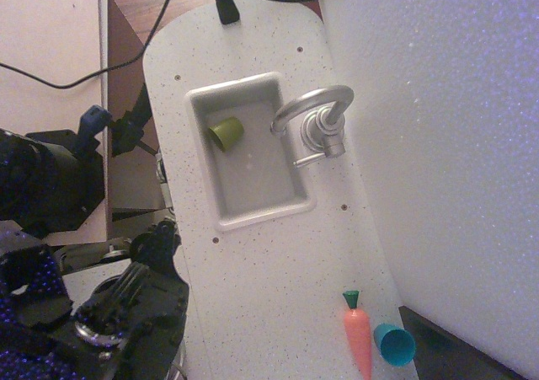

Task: Turn faucet left

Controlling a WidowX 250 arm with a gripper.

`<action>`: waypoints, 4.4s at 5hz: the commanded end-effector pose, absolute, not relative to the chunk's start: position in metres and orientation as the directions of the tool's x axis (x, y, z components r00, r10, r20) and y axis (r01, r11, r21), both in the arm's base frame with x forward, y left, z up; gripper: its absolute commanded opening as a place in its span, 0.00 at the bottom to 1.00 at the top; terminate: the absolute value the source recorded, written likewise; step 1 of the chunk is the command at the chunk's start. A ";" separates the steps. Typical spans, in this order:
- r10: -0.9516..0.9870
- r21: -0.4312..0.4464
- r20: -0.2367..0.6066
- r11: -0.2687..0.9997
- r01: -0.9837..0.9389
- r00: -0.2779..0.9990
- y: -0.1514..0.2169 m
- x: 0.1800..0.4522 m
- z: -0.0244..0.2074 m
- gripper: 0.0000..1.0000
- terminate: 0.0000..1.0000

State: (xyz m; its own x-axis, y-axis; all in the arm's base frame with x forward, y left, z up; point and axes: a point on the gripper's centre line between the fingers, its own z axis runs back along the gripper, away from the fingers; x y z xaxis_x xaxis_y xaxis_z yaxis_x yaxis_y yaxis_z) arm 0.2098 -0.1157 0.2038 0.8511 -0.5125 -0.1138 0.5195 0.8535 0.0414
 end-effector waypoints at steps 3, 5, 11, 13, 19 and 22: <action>-0.473 0.059 -0.090 0.876 0.479 0.876 -0.074 0.271 0.171 1.00 0.00; -0.599 0.094 -0.137 0.785 0.613 0.789 -0.090 0.261 0.157 1.00 0.00; -0.601 0.173 -0.048 0.782 0.599 0.798 -0.071 0.320 0.127 1.00 0.00; -0.290 -0.017 0.336 0.949 0.314 0.896 -0.004 0.326 0.152 1.00 0.00; -0.003 -0.190 0.460 0.977 0.101 0.888 0.024 0.374 0.154 1.00 0.00; 0.120 -0.397 0.501 0.912 0.105 0.857 0.002 0.388 0.165 1.00 0.00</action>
State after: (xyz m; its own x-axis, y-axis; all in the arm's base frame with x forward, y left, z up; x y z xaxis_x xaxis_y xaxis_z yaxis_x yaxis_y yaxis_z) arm 0.3817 -0.0046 0.1421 0.8904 0.1052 0.4429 0.0946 0.9089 -0.4060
